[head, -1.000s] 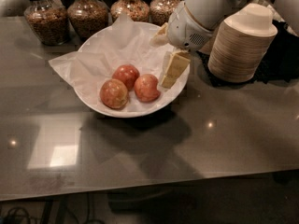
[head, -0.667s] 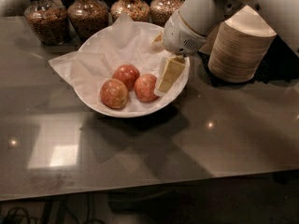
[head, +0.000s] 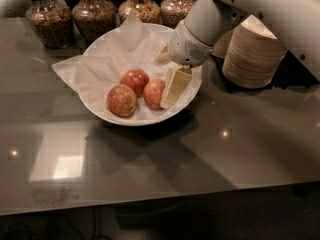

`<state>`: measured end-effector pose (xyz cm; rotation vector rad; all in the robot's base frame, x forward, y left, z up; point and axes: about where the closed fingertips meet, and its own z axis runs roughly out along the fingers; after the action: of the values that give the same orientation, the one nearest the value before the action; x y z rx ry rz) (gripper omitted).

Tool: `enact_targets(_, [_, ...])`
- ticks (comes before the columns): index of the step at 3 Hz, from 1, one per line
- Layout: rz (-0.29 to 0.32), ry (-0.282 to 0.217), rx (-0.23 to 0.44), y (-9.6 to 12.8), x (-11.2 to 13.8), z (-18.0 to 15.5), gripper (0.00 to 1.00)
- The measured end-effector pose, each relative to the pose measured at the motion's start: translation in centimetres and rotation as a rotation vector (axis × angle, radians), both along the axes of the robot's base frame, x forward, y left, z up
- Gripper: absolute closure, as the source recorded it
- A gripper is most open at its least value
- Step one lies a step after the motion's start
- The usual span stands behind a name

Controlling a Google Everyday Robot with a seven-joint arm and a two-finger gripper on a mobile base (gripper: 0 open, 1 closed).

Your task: Pick apple from white bowl

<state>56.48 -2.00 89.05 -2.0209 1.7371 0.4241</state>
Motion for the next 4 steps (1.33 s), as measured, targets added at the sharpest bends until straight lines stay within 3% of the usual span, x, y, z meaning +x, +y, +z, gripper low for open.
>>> enact_targets(4, [-0.017,0.080,0.013,0.7,-0.7,-2.8,0.22])
